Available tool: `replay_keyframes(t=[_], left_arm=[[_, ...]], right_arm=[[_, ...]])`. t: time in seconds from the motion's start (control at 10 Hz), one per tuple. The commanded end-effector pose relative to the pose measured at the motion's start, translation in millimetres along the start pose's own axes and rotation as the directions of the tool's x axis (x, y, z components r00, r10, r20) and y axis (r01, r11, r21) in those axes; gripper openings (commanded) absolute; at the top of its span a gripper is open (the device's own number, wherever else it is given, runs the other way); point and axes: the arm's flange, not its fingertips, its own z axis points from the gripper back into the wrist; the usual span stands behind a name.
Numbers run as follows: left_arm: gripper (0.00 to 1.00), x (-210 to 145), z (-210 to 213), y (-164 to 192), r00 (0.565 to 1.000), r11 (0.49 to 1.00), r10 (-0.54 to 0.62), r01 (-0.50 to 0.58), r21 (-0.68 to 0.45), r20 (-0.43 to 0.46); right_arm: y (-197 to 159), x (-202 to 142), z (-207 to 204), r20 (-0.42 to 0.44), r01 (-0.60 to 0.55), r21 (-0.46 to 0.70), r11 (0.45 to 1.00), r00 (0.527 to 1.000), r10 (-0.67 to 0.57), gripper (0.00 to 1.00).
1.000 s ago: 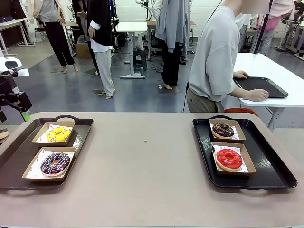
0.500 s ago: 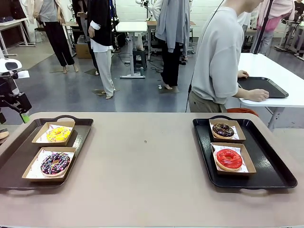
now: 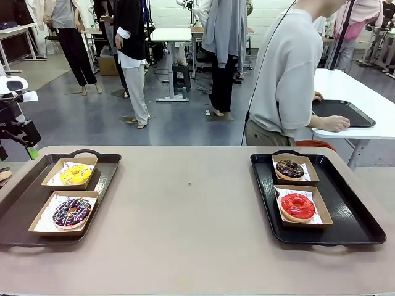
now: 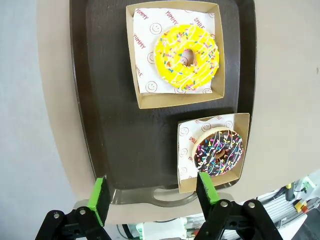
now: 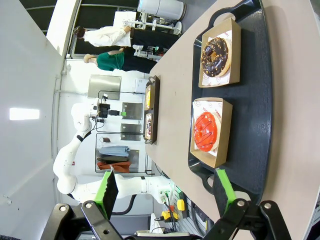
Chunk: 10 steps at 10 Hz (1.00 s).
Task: Individually package the donuts and arrange them on the tray.
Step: Place the picked Paper togo box on the Handle tray.
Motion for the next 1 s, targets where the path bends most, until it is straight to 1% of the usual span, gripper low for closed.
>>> replay_keyframes(t=[0.0,0.6,0.7,0.8,0.9], left_arm=[[0.9,0,1,0,1.0,1.0,-0.001,0.001,0.003,0.014],[0.9,0,1,0,1.0,1.0,-0.001,0.001,0.003,0.014],[0.9,0,0,0,1.0,1.0,0.0,0.0,0.0,0.0],[0.9,-5,19,19,0.999,0.985,0.023,-0.019,-0.171,0.023],[0.9,-8,37,44,0.999,0.924,0.033,-0.026,-0.381,0.01]], right_arm=[[1,-1,1,-0.001,-0.002,-0.003,1.0,1.0,0.002,1.0],[1,-1,1,-0.001,-0.002,-0.003,1.0,1.0,0.002,1.0],[1,-1,1,-0.001,-0.002,-0.003,1.0,1.0,0.002,1.0],[1,-1,1,-0.001,-0.002,-0.003,1.0,1.0,0.002,1.0],[1,-1,1,-0.001,-0.002,-0.003,1.0,1.0,0.002,1.0]])
